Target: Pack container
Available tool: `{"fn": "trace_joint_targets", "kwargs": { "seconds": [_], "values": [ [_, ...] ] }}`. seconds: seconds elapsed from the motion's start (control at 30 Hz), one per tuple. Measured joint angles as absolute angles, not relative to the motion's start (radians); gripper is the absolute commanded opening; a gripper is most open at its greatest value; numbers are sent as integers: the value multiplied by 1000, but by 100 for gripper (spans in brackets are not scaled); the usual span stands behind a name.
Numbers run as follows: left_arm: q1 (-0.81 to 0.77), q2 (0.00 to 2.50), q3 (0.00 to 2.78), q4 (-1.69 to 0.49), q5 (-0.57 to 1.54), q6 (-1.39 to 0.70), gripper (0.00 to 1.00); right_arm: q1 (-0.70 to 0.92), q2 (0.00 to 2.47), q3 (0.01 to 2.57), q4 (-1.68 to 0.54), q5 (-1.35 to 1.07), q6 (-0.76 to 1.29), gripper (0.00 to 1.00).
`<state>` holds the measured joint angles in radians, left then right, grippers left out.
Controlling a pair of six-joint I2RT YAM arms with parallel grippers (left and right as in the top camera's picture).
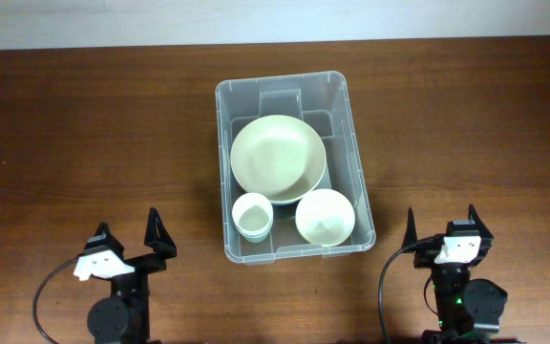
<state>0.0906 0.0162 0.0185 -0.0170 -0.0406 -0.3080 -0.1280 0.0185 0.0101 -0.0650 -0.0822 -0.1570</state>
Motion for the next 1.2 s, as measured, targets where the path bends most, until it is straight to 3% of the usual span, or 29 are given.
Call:
{"fn": "trace_joint_targets", "kwargs": {
  "seconds": [0.4, 1.2],
  "values": [
    [91, 15, 18, -80, -36, -15, 100, -128, 19, 10, -65, -82, -157, 99],
    [91, 15, 18, -81, -33, 34, 100, -128, 19, 10, -65, -82, -157, 99]
  ]
}}
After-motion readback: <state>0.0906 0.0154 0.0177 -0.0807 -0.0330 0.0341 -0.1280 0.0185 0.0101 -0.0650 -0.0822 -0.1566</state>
